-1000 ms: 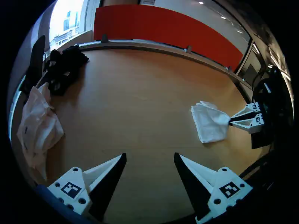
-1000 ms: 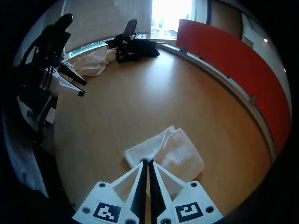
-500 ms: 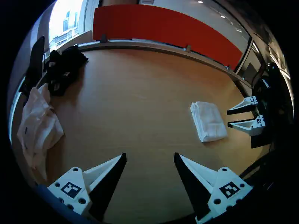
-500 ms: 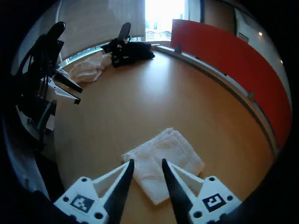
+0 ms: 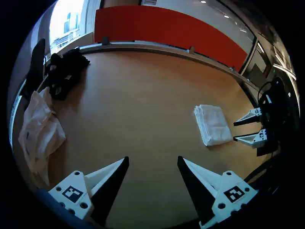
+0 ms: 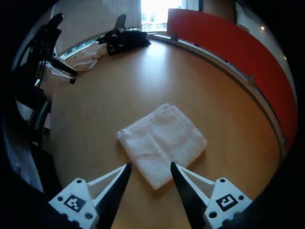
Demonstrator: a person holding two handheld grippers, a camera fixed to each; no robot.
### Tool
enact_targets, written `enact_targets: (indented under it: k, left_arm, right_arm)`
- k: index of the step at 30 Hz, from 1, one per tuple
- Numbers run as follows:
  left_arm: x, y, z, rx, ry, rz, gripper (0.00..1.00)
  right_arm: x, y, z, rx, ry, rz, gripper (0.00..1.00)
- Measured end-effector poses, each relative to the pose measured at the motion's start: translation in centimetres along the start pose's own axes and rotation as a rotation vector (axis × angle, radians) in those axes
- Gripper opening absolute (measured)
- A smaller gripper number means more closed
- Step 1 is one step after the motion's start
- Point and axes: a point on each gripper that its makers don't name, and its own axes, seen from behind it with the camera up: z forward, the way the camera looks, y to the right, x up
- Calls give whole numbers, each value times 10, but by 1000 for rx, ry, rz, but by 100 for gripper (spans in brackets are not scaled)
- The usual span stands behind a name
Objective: Fold towel
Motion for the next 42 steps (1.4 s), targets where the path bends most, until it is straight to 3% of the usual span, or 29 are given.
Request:
enact_targets:
  k: [14, 18, 25, 35, 42]
  left_arm:
    - [-2, 5, 2, -4, -10, 10, 94]
    - [-3, 5, 3, -4, -12, 11, 94]
    - [-4, 4, 2, -2, -13, 8, 94]
    - [-6, 3, 3, 2, -23, 13, 94]
    - [-5, 5, 4, -2, -24, 17, 94]
  right_arm:
    - [-42, 6, 6, -32, -60, 36, 78]
    - [-50, 8, 11, -44, -72, 28, 73]
    - [-55, 7, 16, -44, -74, 17, 53]
    - [-56, 1, 16, -21, -65, 59, 9]
    - [-52, 2, 14, -25, -46, 63, 5]
